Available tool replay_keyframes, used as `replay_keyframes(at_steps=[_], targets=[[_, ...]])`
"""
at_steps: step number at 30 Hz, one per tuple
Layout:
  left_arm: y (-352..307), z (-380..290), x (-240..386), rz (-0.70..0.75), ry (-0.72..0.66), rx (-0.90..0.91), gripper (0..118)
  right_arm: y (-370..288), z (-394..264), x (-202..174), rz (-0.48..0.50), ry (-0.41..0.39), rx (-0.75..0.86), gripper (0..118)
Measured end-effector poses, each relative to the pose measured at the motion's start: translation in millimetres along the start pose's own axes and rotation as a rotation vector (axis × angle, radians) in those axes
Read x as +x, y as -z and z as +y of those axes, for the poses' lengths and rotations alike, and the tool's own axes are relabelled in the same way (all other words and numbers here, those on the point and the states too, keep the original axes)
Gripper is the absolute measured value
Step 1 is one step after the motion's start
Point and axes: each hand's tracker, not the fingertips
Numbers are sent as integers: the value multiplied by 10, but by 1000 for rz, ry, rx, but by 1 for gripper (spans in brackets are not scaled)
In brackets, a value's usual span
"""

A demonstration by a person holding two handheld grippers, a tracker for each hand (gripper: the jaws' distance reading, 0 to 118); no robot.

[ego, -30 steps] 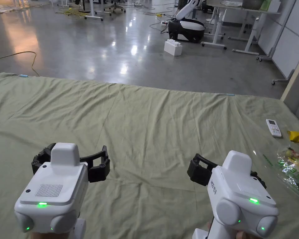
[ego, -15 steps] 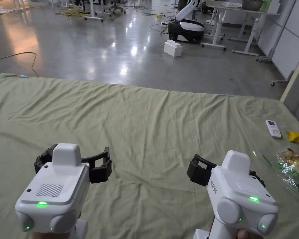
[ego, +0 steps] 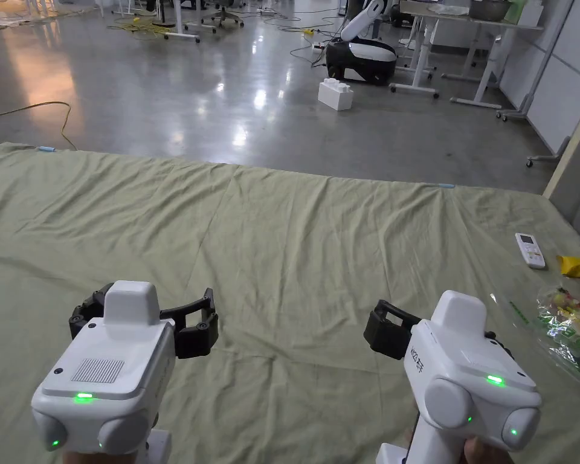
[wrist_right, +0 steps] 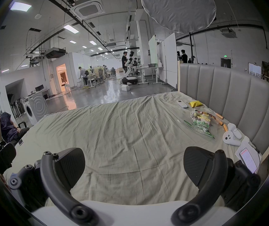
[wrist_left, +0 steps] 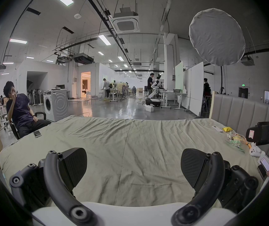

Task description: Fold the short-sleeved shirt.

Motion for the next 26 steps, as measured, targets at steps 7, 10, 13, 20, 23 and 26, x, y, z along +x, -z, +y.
replay_keyframes(at_steps=[7, 10, 13, 20, 23, 26], targets=[[11, -1, 13, -2, -3, -1, 115, -17, -21, 33, -3, 15, 34, 118], [18, 4, 25, -3, -4, -1, 115, -24, -38, 43, 12, -7, 73, 118], [18, 9, 40, -5, -5, 3, 115, -38, -44, 33, 12, -33, 111, 118], [28, 9, 64, -13, 7, 9, 115, -25, -73, 37, 10, -91, 177, 118], [23, 6, 65, -14, 13, 14, 115, -8, -96, 87, 44, -76, 211, 118], [28, -1, 65, -10, 23, 17, 115, -17, -94, 112, 58, -58, 223, 118]])
